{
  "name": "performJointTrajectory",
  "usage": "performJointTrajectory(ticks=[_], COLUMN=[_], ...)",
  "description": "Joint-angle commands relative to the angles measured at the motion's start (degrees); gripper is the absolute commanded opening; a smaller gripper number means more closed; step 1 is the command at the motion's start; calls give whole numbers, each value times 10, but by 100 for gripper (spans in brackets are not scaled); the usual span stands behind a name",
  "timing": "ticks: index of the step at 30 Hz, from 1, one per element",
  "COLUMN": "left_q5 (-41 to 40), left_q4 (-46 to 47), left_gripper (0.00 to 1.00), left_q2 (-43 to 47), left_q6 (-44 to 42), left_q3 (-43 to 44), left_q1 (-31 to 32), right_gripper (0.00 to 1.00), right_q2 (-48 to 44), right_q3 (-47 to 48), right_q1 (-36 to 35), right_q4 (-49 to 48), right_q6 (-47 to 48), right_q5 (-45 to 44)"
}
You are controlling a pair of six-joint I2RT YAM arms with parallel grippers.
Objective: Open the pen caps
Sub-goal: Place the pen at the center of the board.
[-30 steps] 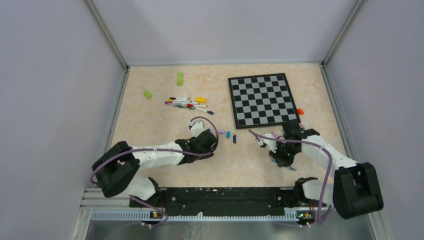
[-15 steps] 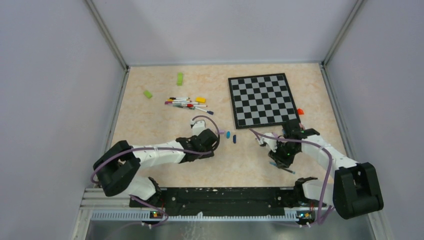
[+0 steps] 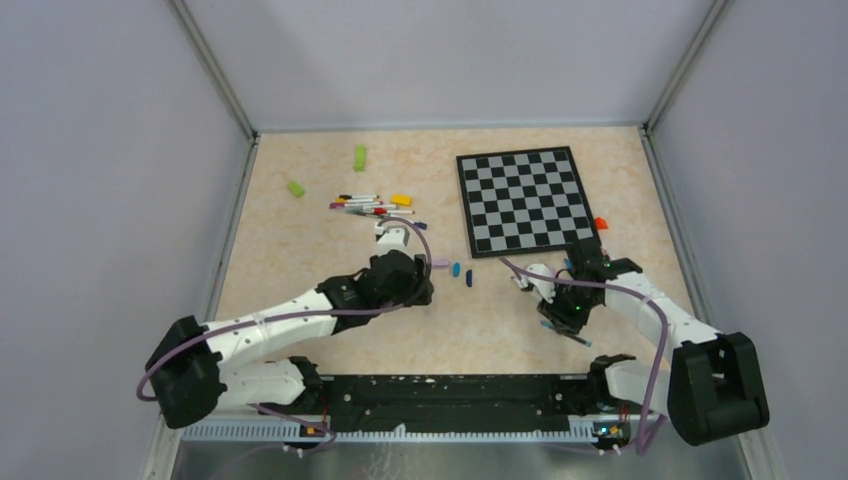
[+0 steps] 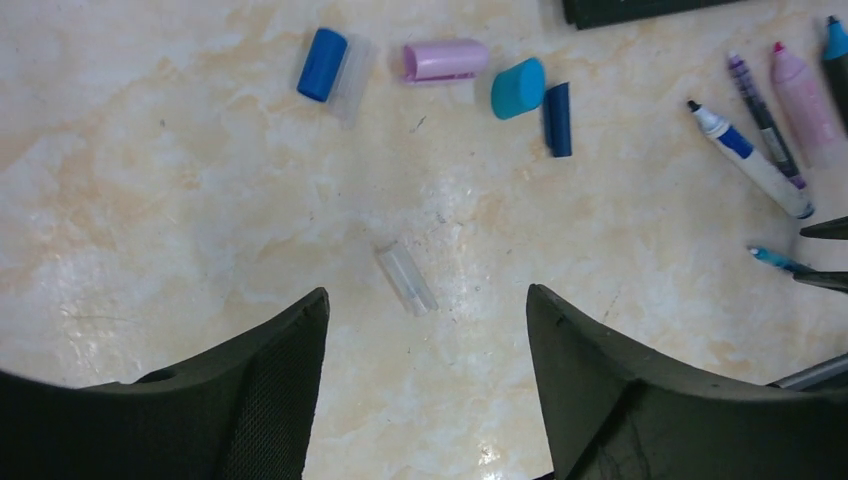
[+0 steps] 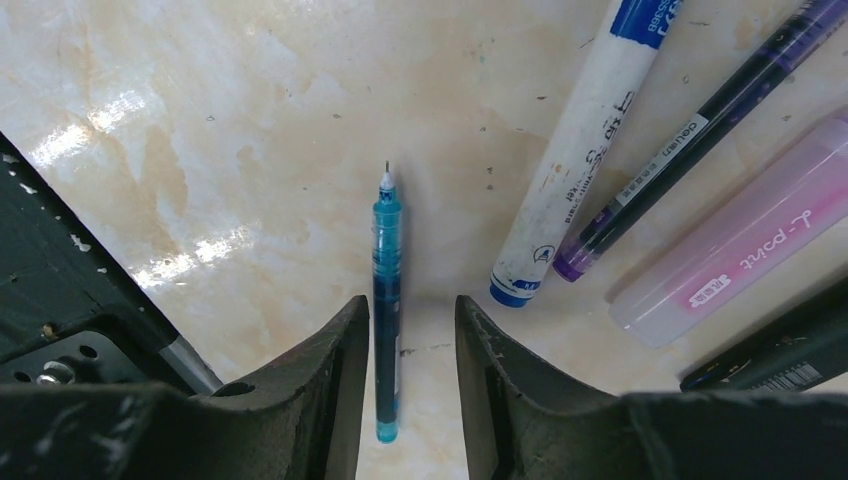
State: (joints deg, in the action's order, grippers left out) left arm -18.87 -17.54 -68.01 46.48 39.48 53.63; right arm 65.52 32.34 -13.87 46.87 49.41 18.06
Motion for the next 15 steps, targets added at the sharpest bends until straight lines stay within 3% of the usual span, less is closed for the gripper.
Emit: performJointTrajectory(ticks=[1,10,15], left_q5=[0,23,87], left_q4=[47,64,82], left_gripper=[77,85,90], left_q2=[63,134,143], left_q6=[-89,-170,-229], left_q3=[-19,-34,-21], left_q1=[-8,-50,-144], right_gripper=[36,38,38], right_q2=[-20,-37,-53], right_q3=[35,96,186], right_q1=[-6,-5,-5], right_q4=[9,60,88], right_q6=[-1,2,-19], right_q5=[11,38,89])
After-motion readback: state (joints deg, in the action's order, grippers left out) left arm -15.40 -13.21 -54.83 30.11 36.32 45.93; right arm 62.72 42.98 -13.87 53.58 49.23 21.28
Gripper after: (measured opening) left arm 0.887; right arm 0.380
